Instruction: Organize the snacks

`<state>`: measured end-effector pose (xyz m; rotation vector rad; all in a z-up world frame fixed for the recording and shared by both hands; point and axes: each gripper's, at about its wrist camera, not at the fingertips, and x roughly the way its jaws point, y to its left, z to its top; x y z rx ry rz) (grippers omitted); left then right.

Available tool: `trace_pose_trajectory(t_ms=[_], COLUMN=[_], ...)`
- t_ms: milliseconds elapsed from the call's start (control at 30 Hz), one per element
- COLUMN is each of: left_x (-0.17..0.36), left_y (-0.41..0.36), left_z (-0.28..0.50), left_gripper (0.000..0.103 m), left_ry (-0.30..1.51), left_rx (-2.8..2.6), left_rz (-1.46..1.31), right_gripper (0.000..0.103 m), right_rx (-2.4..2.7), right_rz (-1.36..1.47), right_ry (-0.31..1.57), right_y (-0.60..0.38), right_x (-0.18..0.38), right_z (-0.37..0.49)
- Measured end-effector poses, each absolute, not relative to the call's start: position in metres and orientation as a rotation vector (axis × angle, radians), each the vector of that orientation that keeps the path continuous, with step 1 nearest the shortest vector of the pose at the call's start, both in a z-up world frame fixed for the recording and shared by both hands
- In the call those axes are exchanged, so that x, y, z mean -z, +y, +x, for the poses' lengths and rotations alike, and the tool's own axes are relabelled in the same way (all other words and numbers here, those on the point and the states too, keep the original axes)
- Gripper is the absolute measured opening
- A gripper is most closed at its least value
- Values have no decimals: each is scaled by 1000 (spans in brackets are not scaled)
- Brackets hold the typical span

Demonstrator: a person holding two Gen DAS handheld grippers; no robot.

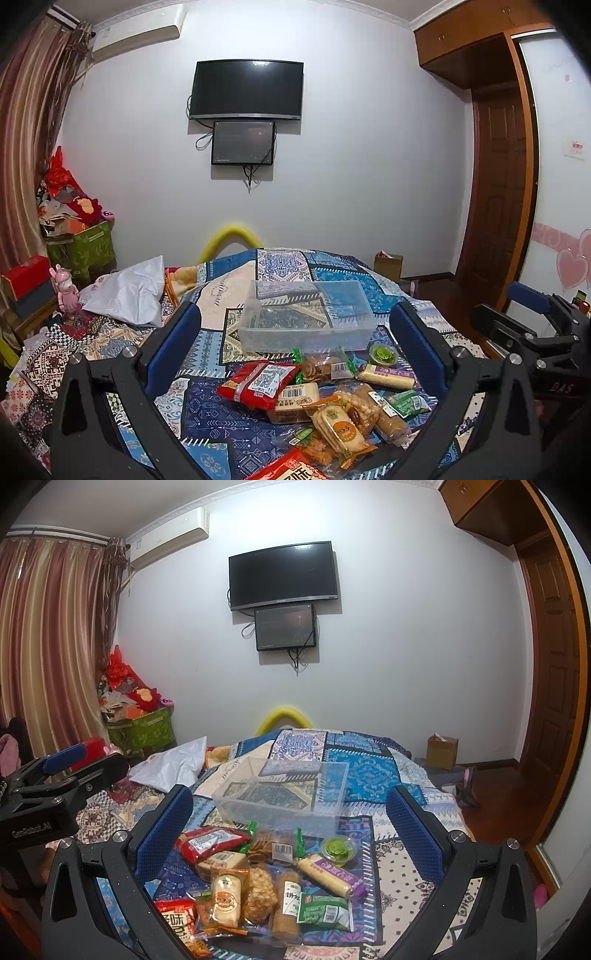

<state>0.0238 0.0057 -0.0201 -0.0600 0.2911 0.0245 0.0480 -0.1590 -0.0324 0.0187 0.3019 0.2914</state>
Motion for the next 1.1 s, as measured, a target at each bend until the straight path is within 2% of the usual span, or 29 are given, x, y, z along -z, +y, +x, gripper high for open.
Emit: trace_pose_trajectory(t_ms=[400, 767, 1100], left_x=[44, 102, 161], left_y=[20, 51, 62], left_z=[61, 133, 186], left_gripper=[103, 103, 103], left_ry=[382, 634, 858], left_rx=[-11, -28, 60], left_rz=[-55, -81, -55], right_gripper=[103, 103, 103], right_rx=[-293, -256, -333], right_rz=[-8, -66, -4], right_ry=[421, 648, 835], right_y=[-160, -172, -187], right_x=[63, 117, 159], right_z=[85, 145, 189])
